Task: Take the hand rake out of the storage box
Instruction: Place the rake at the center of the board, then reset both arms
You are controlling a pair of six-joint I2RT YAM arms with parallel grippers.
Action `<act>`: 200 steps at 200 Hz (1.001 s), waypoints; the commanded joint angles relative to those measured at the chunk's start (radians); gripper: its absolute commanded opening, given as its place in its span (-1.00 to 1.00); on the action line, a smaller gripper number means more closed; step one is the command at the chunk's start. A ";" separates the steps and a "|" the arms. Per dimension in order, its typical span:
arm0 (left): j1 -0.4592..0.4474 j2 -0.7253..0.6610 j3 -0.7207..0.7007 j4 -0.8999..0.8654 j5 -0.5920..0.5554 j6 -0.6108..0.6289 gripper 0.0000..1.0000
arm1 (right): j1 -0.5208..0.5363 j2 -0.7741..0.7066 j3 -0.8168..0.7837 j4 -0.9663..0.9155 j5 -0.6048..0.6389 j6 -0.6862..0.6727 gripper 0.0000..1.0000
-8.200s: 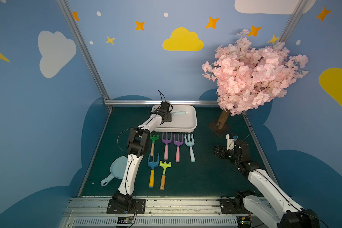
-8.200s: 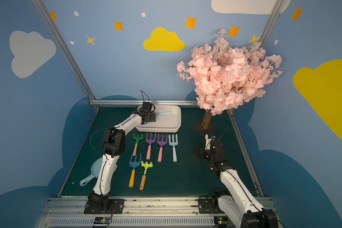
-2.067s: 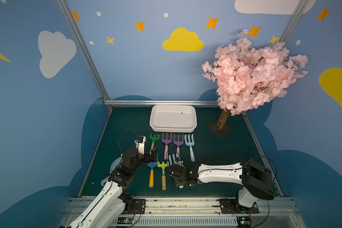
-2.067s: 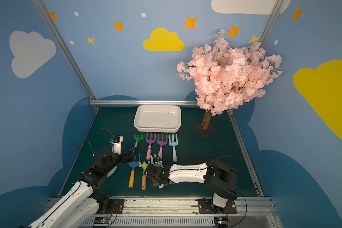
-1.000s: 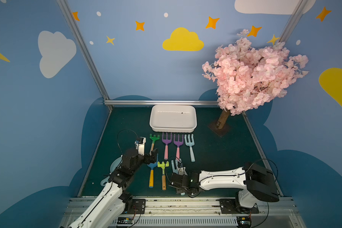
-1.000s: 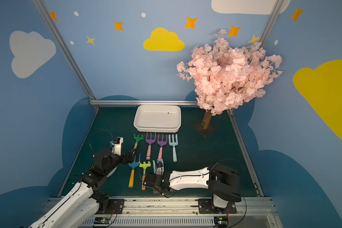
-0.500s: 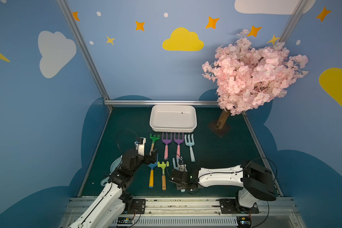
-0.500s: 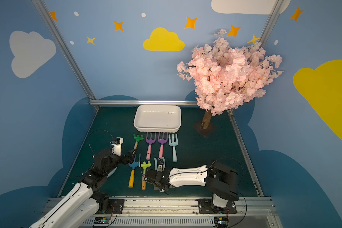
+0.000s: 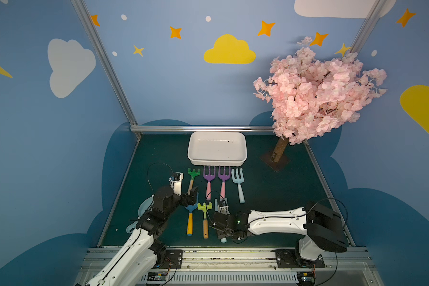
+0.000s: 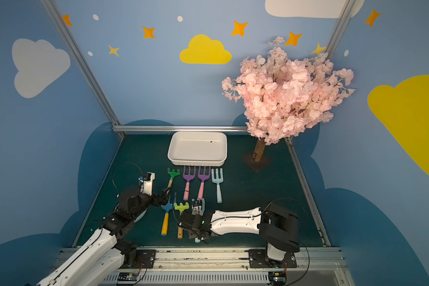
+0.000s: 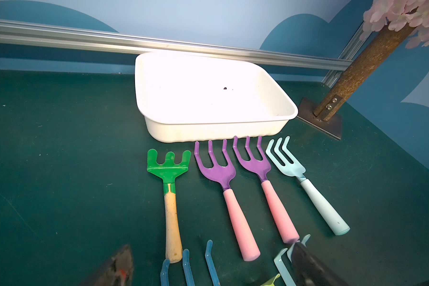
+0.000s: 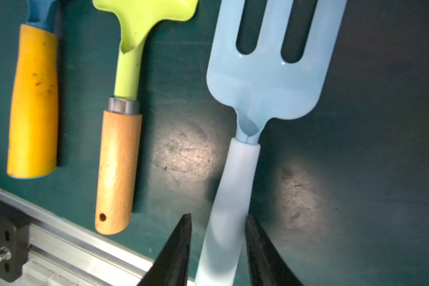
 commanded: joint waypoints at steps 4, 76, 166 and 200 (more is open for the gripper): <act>0.004 0.007 -0.008 0.018 0.012 -0.007 1.00 | 0.016 -0.026 0.006 0.008 -0.001 -0.014 -0.22; 0.003 0.010 -0.007 0.011 -0.014 -0.018 1.00 | -0.059 -0.211 -0.004 -0.161 0.203 -0.112 0.22; 0.036 0.215 0.095 -0.078 -0.158 -0.054 1.00 | -0.467 -0.729 -0.363 0.018 0.425 -0.507 0.88; 0.106 0.252 0.128 -0.116 -0.214 -0.074 1.00 | -0.751 -0.808 -0.458 0.180 0.314 -0.706 0.88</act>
